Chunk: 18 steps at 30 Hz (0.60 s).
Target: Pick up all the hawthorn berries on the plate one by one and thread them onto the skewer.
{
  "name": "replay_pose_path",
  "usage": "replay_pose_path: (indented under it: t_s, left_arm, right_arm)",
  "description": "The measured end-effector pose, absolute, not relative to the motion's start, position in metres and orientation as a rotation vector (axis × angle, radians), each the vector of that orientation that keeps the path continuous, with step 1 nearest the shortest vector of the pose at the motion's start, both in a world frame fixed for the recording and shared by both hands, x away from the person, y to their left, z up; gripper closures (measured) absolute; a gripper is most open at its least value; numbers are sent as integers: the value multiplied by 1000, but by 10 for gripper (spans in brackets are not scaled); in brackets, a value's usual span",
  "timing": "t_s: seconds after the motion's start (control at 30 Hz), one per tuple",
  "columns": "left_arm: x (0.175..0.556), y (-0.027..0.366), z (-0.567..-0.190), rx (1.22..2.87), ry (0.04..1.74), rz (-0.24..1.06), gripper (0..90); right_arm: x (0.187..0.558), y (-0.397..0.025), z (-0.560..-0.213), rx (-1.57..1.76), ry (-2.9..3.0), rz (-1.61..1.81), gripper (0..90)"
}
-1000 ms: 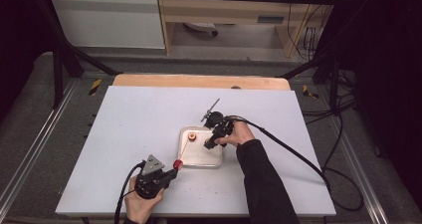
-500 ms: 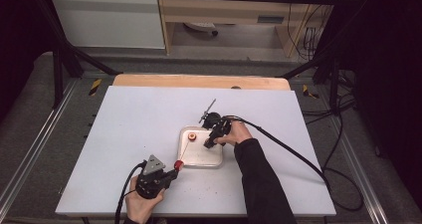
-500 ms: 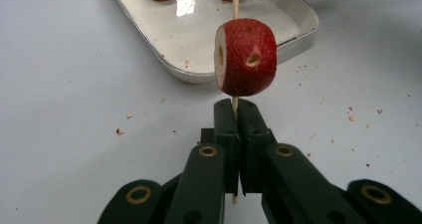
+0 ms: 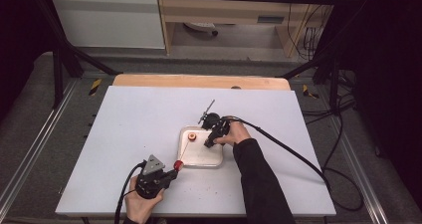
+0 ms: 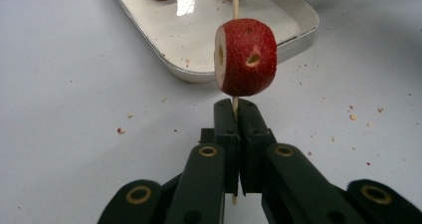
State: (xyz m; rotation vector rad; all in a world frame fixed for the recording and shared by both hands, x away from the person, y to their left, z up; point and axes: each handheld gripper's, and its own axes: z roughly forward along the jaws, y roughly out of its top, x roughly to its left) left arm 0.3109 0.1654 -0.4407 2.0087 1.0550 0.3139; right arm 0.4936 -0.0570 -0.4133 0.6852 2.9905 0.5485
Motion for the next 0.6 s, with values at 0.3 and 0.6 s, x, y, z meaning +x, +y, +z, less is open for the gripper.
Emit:
replay_pose_path:
  t_s: [0.3, 0.6]
  left_arm:
    - [310, 164, -440, 2003, 1055, 317, 884]
    - [309, 159, -439, 1999, 1046, 307, 884]
  right_arm:
    - [482, -63, -391, 817, 2895, 689, 609]
    - [460, -86, -379, 1005, 2753, 952, 610]
